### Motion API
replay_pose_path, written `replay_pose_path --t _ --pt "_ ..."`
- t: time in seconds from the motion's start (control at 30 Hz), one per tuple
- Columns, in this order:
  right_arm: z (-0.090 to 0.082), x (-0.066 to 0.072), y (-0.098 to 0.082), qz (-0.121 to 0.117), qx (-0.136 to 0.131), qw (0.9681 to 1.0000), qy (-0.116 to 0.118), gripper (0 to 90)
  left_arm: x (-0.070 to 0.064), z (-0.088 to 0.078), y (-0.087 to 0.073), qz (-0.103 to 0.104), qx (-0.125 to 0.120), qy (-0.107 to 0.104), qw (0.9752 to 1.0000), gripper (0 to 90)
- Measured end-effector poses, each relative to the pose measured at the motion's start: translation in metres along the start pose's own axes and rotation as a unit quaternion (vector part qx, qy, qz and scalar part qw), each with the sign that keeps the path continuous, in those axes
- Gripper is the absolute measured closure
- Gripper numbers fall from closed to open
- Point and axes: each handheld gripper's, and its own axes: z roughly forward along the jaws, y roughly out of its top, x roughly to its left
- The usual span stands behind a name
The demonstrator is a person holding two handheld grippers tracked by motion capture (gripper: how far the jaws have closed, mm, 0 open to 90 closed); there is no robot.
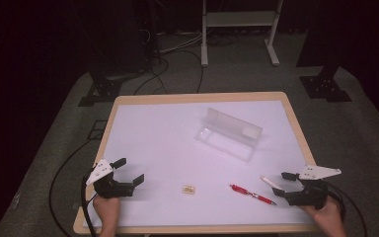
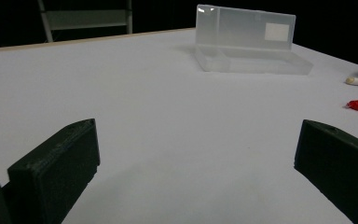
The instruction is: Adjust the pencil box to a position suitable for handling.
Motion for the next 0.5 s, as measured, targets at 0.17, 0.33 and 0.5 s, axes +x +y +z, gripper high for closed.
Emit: replay_pose_path --t 0.17,0.33,0.5 --pt "0.000 0.000 0.005 -0.005 0.000 1.0000 0.003 25.0 -0.001 0.000 0.000 0.002 0.000 0.000 1.0000 0.0" --pt "0.000 -0.001 0.014 -0.010 0.008 0.9999 0.008 24.0 0.000 0.000 0.000 0.002 0.001 -0.001 1.0000 0.0" --pt "0.000 0.000 0.022 -0.013 0.011 0.9998 0.011 23.5 0.001 0.001 0.000 -0.001 0.000 0.000 1.0000 0.0"
